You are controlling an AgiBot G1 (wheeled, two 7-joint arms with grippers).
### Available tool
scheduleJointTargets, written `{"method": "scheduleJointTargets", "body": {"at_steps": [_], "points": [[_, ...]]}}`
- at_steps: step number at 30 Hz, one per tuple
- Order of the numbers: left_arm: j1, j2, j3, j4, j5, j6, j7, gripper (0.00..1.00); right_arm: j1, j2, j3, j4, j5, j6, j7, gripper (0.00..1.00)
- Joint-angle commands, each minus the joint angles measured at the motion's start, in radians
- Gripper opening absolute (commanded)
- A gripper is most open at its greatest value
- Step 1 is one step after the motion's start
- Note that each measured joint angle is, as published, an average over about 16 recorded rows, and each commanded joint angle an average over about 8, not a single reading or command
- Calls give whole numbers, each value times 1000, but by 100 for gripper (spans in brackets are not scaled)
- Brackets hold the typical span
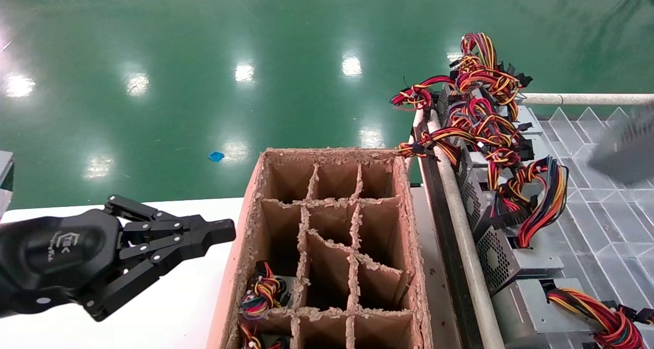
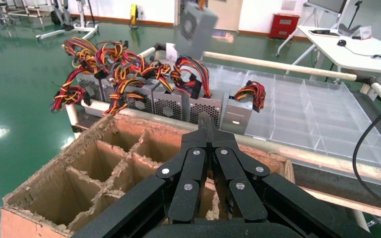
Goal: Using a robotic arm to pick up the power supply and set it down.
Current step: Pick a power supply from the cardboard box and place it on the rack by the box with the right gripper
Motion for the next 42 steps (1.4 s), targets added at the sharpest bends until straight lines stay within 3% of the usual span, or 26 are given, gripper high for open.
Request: {"method": "scheduleJointTargets", "body": {"at_steps": [1,9,17,23,32,42], "points": [[0,0,0,0,0,0,0,0,6,28,-41,-4,2,0,1,0],[0,0,0,0,0,0,0,0,-37,52,-165,-46,91,10,-39,0],[0,0,0,0,0,0,0,0,-99,-7,-231,-132,178,34,-125,0],[0,0,0,0,0,0,0,0,-124,-44,-249,-171,182,59,-168,0],[0,0,0,0,0,0,0,0,-46,-19,-264,-66,100,17,-82,0],[0,0,0,0,0,0,0,0,38,58,-315,68,78,5,14,0]]}}
